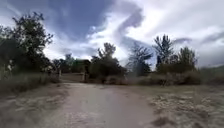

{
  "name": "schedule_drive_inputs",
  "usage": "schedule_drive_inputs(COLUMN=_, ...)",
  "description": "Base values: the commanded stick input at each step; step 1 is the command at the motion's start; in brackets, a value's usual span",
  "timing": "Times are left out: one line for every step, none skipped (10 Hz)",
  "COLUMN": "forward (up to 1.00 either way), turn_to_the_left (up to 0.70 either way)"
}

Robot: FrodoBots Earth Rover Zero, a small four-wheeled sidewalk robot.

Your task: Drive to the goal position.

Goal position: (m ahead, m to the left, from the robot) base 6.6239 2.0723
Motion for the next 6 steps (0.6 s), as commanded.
schedule_drive_inputs(forward=0.45, turn_to_the_left=0.0)
schedule_drive_inputs(forward=0.45, turn_to_the_left=0.0)
schedule_drive_inputs(forward=0.45, turn_to_the_left=0.0)
schedule_drive_inputs(forward=0.45, turn_to_the_left=0.0)
schedule_drive_inputs(forward=0.45, turn_to_the_left=0.0)
schedule_drive_inputs(forward=0.45, turn_to_the_left=0.0)
